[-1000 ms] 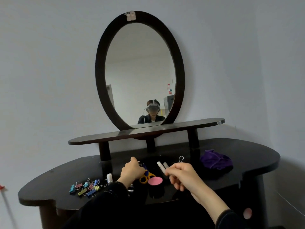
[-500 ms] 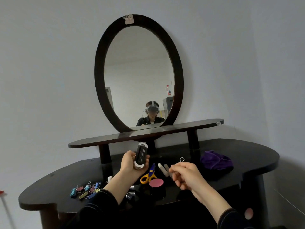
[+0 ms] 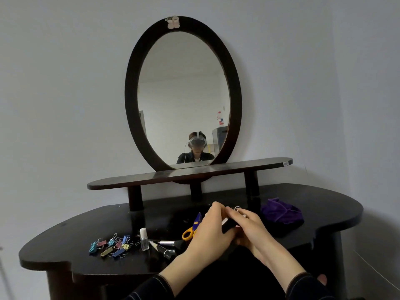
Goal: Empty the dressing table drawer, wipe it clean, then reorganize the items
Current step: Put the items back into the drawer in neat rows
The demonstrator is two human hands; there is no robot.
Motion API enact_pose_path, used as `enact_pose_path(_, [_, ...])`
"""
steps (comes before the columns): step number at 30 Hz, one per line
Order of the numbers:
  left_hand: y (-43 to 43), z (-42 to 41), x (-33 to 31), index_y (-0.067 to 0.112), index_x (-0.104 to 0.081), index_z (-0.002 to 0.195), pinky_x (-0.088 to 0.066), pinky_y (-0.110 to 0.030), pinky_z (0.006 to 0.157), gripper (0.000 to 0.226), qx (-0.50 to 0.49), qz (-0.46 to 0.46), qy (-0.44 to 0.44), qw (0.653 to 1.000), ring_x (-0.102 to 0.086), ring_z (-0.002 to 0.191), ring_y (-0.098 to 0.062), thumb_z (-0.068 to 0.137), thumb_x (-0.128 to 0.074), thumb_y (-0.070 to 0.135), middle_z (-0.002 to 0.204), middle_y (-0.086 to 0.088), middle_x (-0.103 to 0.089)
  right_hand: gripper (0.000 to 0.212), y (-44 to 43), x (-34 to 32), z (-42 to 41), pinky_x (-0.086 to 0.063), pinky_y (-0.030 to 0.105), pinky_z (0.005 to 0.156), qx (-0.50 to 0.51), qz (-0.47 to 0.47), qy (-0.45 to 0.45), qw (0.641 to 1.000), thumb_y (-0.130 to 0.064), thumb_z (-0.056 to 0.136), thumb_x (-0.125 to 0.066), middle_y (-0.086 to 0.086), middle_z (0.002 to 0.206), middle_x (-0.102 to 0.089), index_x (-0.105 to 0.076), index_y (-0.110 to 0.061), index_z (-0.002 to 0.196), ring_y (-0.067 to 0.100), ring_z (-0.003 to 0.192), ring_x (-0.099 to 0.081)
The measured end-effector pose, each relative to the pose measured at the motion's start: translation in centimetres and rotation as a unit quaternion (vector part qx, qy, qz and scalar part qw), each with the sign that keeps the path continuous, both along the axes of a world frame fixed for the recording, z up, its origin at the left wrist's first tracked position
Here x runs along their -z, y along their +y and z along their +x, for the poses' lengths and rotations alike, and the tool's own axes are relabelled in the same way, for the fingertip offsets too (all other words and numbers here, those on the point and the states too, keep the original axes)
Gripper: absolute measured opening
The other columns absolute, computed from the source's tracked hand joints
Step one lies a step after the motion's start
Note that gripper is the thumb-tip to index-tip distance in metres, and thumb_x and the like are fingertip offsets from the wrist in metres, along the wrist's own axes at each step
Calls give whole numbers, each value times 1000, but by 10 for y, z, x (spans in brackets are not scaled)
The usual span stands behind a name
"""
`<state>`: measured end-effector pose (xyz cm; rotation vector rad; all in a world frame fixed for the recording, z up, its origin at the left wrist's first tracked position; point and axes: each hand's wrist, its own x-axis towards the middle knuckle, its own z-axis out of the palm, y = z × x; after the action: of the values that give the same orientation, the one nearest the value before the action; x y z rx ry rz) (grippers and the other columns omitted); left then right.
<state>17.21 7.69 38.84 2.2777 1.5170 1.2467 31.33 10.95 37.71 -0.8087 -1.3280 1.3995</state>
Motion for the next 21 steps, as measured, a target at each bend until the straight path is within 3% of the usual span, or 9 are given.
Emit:
enact_pose_path(2, [-2, -1, -1, 37, -52, 100, -48, -13, 69, 32, 38, 1, -49, 998, -62, 88, 1, 79, -72, 51, 96, 14, -64, 24, 2, 1, 2, -57, 47, 83, 15, -9, 32, 999, -43, 88, -73, 11, 101, -76, -80, -22, 96, 32, 100, -72])
enact_pose_path(3, [-1, -5, -3, 36, -56, 97, -48, -12, 64, 32, 46, 2, -102, 994, -63, 81, 1, 77, -71, 57, 92, 13, -66, 23, 4, 1, 2, -59, 47, 81, 36, -19, 57, 998, -40, 87, -74, 12, 99, -77, -79, -19, 95, 33, 98, -73])
enact_pose_path(5, [8, -17, -7, 33, -62, 88, -48, -16, 57, 26, -7, 25, -178, 984, -62, 70, -2, 81, -65, 57, 83, 10, -67, 23, 8, 2, 2, -59, 37, 61, 86, -38, 103, 990, -33, 88, -76, 13, 93, -77, -75, -13, 97, 35, 91, -75])
enact_pose_path(7, [27, -40, -14, 29, -63, 85, -50, -23, 65, 14, -135, 13, -127, 983, -63, 77, -7, 86, -62, 42, 81, 8, -67, 22, 10, 3, 0, -53, 30, 51, 116, -51, 133, 983, -26, 89, -76, 15, 92, -77, -71, -9, 102, 38, 90, -74])
enact_pose_path(9, [47, -63, -19, 17, -66, 83, -48, -28, 65, 16, -223, -93, -13, 970, -65, 78, -13, 85, -63, 33, 82, 2, -70, 20, 11, 4, -1, -54, 30, 52, 120, -55, 149, 980, -19, 89, -75, 17, 93, -76, -70, -8, 105, 39, 89, -74])
enact_pose_path(11, [60, -78, -19, 13, -65, 76, -43, -27, 57, 26, -231, -215, 48, 948, -59, 62, -13, 83, -69, 37, 67, 1, -64, 21, 11, 5, -1, -57, 32, 56, 119, -58, 163, 978, -14, 89, -75, 20, 98, -75, -69, -8, 108, 38, 88, -74])
enact_pose_path(13, [66, -83, -19, 15, -58, 70, -36, -24, 53, 37, -229, -269, 64, 933, -49, 55, -9, 77, -78, 46, 61, 5, -54, 22, 12, 6, -2, -58, 33, 59, 118, -54, 173, 976, -10, 89, -74, 22, 102, -73, -67, -9, 110, 37, 88, -75])
enact_pose_path(15, [71, -83, -19, 15, -56, 72, -36, -24, 54, 43, -232, -275, 69, 931, -49, 61, -10, 71, -83, 49, 67, 4, -54, 24, 13, 7, -2, -59, 33, 60, 116, -46, 173, 977, -8, 88, -74, 22, 103, -72, -66, -8, 111, 37, 88, -75])
enact_pose_path(21, [68, -69, -27, 14, -49, 84, -32, -19, 41, 28, -204, -335, 21, 920, -44, 45, -9, 91, -71, 29, 61, 2, -56, 27, 13, 8, -1, -59, 34, 61, 118, -49, 178, 976, -6, 87, -76, 22, 105, -71, -66, -7, 112, 37, 89, -74])
